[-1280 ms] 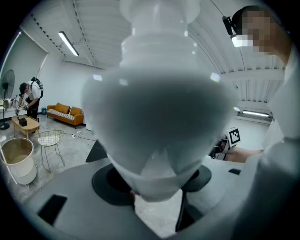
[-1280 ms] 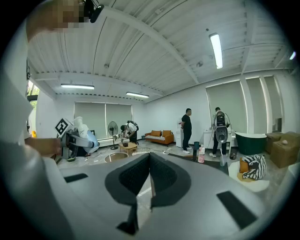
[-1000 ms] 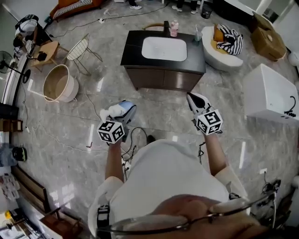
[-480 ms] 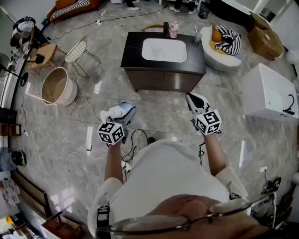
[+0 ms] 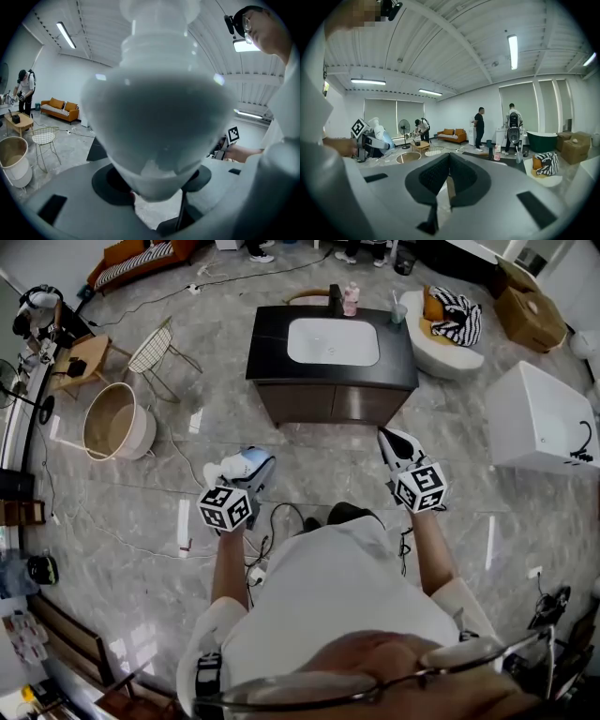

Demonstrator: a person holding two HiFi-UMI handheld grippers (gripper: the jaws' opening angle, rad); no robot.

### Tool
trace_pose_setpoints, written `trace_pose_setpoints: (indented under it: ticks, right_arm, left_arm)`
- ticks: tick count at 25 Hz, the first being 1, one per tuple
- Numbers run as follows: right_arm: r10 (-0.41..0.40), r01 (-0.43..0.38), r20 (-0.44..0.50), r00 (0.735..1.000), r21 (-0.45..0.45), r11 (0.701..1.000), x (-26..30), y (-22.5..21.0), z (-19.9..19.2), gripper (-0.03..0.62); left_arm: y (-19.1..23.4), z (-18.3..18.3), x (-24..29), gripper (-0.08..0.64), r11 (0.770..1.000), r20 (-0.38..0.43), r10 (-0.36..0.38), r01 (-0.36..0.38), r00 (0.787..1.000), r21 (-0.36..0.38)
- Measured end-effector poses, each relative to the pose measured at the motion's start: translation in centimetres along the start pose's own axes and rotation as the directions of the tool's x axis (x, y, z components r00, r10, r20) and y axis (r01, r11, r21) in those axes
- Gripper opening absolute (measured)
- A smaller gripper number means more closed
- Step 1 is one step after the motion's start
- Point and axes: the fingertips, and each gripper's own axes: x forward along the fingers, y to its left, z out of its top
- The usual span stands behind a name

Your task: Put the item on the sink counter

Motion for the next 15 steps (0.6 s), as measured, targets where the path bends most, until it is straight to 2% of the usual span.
trace_pose_setpoints:
  ticks: [7,15]
  right_arm:
    - [-0.005,0.005,-0.017,1.0,0.019,1.0,2.0,-1.2,-0.4,0.006]
    - [0.026,-0.025,-0.042,0.999,0.023,0.999,8.0,-4.7,0.0,0.007]
  left_arm:
    - [1.5,0.4,1.7,0.252,1.0,-0.015,-0.001,0.001,1.0,-0.008]
    - [4.8,2.6,6.1,0.252,1.0,-0.022,0.024,-0.025,0.999,-0.016]
